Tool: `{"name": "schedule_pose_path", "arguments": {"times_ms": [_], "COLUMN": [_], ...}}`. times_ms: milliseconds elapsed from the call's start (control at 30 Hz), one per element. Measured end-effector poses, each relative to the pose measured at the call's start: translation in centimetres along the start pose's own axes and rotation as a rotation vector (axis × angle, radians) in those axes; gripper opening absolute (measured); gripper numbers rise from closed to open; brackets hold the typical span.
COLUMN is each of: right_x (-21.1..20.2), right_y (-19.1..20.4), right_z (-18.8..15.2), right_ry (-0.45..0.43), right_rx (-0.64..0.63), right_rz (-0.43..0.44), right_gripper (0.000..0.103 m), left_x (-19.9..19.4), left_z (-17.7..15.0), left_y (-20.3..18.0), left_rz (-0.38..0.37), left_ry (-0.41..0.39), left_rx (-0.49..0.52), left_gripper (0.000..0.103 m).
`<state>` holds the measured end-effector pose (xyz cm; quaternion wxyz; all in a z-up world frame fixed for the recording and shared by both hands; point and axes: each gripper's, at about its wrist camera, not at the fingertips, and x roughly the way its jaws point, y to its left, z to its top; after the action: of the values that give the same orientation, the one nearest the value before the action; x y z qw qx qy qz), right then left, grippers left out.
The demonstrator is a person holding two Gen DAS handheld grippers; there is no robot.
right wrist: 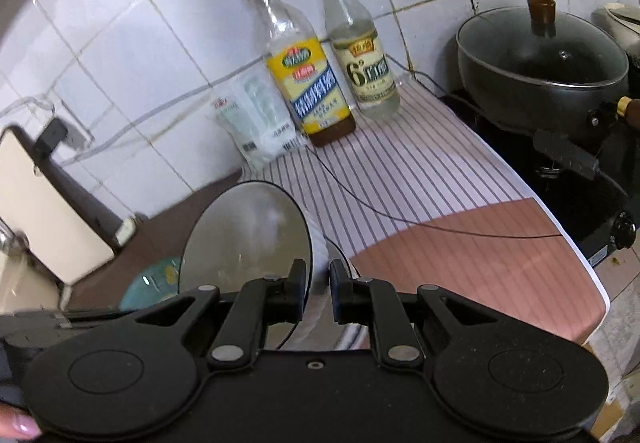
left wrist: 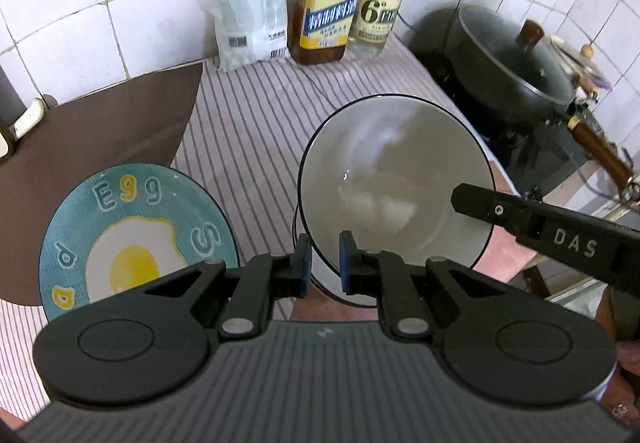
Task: Organize plates and bowls
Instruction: 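Carry the third bowl and lower it into the two nested bowls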
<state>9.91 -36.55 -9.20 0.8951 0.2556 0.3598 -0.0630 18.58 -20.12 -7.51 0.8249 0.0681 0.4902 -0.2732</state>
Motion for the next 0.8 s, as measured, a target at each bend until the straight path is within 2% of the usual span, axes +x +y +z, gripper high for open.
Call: {"name": "schedule_pose_path", "arguments": {"times_ms": [233, 467, 667, 800], "right_x": [1.1, 2.1, 2.4, 2.4], "right_y": [1.0, 1.4, 2.6, 2.6], "right_z": [-1.4, -2.2, -3.1, -3.2], "right_ry": [0.009, 0.015, -0.021, -0.034], "right_rx": [-0.134, -0.210, -0.316, -0.333], "right_rz": [-0.067, -0.108, -0.163, -0.168], "right_gripper": [0.017, 0.016, 0.018, 0.019], "left_x": [1.2, 2.4, 2.6, 2.4], "left_z": [-0.4, -0.5, -0.6, -0.8], "left_y": [0.0, 0.1, 0.2, 0.7], "left_rz": [0.001, 0.009, 0.013, -0.004], "left_ry": [0.038, 0.074, 0.066, 0.045], "left_rx": [-0.006, -0.014, -0.023, -0.064], "left_gripper": [0.012, 0.012, 0.013, 0.014]}}
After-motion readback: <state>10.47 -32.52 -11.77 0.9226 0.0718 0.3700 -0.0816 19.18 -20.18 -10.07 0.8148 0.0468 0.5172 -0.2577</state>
